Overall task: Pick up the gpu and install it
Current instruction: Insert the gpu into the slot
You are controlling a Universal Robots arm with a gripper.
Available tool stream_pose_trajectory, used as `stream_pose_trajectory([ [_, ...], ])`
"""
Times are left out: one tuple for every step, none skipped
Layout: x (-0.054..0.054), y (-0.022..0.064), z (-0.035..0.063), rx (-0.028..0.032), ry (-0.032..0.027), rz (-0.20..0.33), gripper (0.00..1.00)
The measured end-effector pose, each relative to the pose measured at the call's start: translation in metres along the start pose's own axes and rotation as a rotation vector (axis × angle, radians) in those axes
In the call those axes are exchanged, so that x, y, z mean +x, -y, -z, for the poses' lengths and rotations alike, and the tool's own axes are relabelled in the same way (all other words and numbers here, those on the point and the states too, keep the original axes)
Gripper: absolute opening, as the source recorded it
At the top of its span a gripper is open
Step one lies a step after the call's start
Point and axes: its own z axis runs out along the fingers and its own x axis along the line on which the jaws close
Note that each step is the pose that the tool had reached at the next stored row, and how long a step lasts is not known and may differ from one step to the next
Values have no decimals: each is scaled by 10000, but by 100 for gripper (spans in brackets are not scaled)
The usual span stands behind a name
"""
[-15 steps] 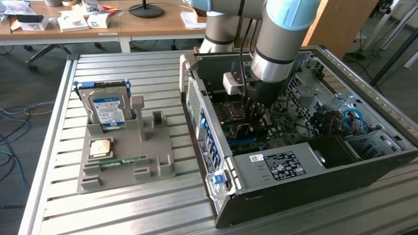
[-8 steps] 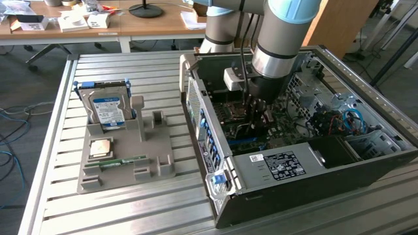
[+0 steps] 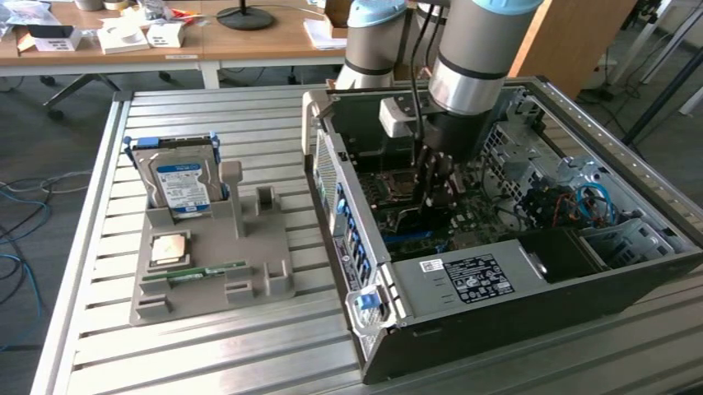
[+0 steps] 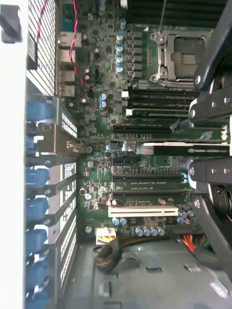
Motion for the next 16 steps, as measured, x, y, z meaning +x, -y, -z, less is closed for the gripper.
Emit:
stream_pose_trajectory([
  [0, 0, 34, 0, 0, -1, 34],
  [-1, 1, 68, 0, 0, 0, 34],
  [-1, 1, 104, 0, 0, -1, 34],
  [-1, 1, 136, 1, 1, 0, 34],
  [-1, 2, 168, -1, 0, 0, 34],
  [-1, 2, 199, 0, -1, -1, 34],
  [-2, 2, 230, 0, 0, 0, 34],
  [-2, 3, 256, 0, 0, 0, 34],
  [-2, 3, 283, 0, -1, 0, 34],
  [-2, 3, 309, 0, 0, 0, 34],
  [-3, 3, 329, 0, 0, 0, 34],
  [-3, 4, 345, 0, 0, 0, 34],
  [-3, 4, 358, 0, 0, -1, 34],
  [-3, 4, 372, 0, 0, 0, 34],
  [-3, 4, 386, 0, 0, 0, 34],
  [-3, 4, 402, 0, 0, -1, 34],
])
